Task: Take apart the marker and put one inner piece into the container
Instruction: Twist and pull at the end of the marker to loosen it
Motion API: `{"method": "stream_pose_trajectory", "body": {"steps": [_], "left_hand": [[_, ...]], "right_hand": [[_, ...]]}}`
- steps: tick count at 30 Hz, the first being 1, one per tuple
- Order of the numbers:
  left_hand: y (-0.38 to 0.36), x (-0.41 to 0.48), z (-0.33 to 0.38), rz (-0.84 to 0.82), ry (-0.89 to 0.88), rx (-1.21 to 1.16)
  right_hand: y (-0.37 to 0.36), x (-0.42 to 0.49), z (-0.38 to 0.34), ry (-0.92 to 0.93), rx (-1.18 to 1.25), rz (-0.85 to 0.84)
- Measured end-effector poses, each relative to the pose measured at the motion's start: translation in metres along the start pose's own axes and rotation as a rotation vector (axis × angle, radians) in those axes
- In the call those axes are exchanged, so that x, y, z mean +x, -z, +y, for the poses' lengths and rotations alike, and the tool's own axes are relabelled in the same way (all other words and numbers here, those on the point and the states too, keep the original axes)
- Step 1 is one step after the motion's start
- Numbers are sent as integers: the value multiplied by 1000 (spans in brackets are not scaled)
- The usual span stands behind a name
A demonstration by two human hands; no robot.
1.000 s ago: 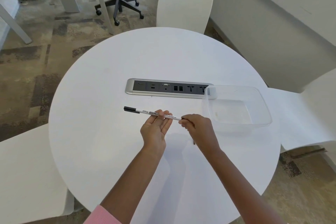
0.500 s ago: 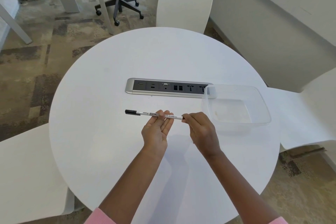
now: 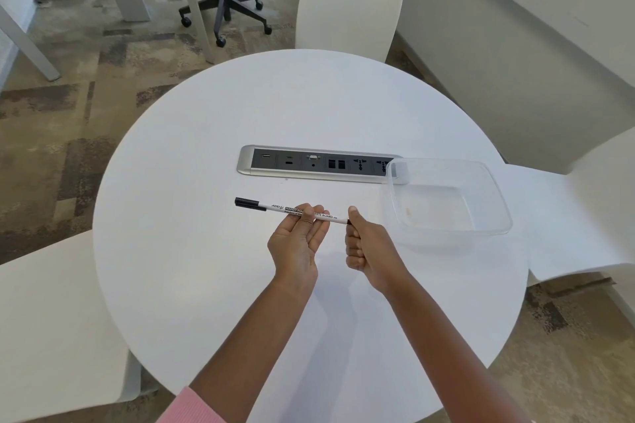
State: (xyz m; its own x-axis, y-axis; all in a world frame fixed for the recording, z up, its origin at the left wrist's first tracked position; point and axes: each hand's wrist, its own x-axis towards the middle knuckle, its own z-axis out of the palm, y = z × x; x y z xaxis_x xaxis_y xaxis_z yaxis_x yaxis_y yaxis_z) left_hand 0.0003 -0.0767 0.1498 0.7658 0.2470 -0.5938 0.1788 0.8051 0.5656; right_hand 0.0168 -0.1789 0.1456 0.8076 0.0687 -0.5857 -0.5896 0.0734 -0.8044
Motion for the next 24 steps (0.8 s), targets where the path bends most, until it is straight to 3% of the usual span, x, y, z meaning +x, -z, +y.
{"method": "stream_pose_trajectory", "body": {"steps": [3,6,11,14,17,21,24], "left_hand": [[0,0,0,19,3,-7],[1,0,2,51,29,-33],[-1,1,7,60,107,-73],[-2,0,8,50,116,-79],[-1,0,4,46,75,-33],[2,-1,-3,50,36,-36],[3,-1,-6,40,16,-36]], "right_hand": [[-6,0,0,11,37,20],[-9,1,5,144,-39,23],[-4,4,13,472,-367,84],[2,4,14,577,-527,93],[4,3,10,428,-398,94],[6,-2,2,59,158,56],[6,-4,2,-97,410,54]]}}
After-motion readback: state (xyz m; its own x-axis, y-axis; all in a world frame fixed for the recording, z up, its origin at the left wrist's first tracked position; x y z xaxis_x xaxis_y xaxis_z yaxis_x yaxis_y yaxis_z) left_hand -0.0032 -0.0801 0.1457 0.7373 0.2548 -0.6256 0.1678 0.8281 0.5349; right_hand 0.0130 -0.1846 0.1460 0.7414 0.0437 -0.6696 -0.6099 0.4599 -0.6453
